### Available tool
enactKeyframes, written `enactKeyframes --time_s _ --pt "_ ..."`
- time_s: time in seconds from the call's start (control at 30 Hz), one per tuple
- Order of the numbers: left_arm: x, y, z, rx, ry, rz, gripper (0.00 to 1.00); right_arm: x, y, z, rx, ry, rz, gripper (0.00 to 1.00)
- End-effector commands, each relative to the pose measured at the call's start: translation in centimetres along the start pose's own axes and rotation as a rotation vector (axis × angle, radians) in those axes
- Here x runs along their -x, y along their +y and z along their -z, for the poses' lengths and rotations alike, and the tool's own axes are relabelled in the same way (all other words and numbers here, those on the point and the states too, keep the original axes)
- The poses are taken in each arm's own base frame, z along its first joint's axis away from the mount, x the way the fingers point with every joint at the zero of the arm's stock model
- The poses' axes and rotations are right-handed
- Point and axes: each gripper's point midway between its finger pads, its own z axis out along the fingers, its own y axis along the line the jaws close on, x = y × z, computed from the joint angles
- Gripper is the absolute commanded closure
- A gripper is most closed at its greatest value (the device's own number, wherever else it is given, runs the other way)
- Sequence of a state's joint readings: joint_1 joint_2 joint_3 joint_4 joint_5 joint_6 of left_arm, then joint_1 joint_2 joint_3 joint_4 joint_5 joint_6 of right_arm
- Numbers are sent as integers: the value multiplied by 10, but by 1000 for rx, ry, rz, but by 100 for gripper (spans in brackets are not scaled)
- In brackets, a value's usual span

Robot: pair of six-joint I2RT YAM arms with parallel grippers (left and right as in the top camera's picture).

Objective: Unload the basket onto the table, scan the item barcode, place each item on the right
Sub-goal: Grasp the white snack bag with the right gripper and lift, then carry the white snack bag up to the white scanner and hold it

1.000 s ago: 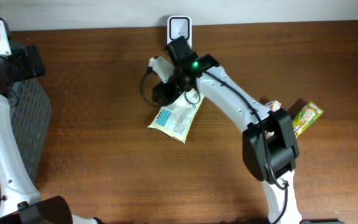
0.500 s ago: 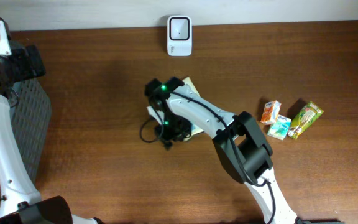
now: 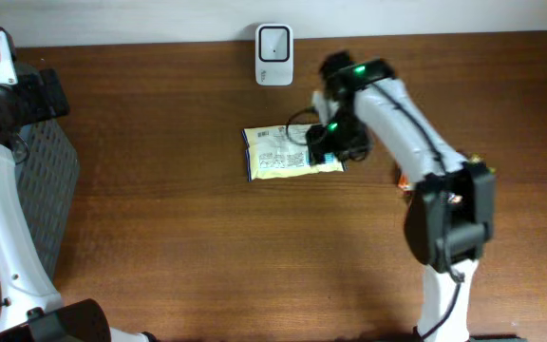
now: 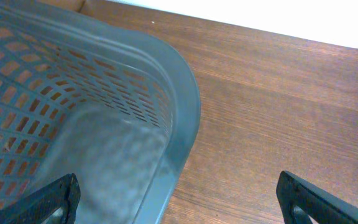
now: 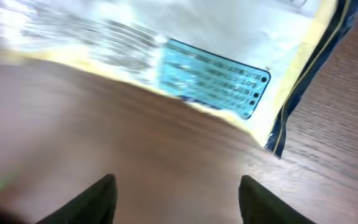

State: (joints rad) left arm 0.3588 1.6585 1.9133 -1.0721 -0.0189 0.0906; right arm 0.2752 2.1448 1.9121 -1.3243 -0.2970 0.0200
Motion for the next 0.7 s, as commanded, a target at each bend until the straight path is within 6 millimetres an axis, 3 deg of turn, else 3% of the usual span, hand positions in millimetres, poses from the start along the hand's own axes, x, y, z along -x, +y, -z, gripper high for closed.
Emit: enactKeyframes --time_s 0.0,0.17,0.2,0.33,0.43,0.5,0.57,0.63,0.67 --pt "4 3 9 9 -24 -13 1 24 -24 27 218 -137 -14 24" --pt "4 3 9 9 -24 -13 1 37 -53 -20 452 -112 -47 1" --pt "4 3 9 9 -24 -13 1 38 -55 -29 460 -102 -52 1" --pt "4 3 9 9 -24 -13 1 41 -44 -67 541 -62 -38 1" --pt "4 3 9 9 -23 -13 1 44 -19 -97 631 -27 -42 1" --pt "4 3 9 9 -23 -13 1 44 0 -132 631 33 -81 4" --pt "4 3 9 9 -24 -13 1 43 13 -170 564 88 -151 20" --pt "4 3 9 9 -23 -13 1 43 9 -182 500 101 -198 56" --pt "4 3 9 9 -23 -13 1 45 7 -182 499 92 -198 81"
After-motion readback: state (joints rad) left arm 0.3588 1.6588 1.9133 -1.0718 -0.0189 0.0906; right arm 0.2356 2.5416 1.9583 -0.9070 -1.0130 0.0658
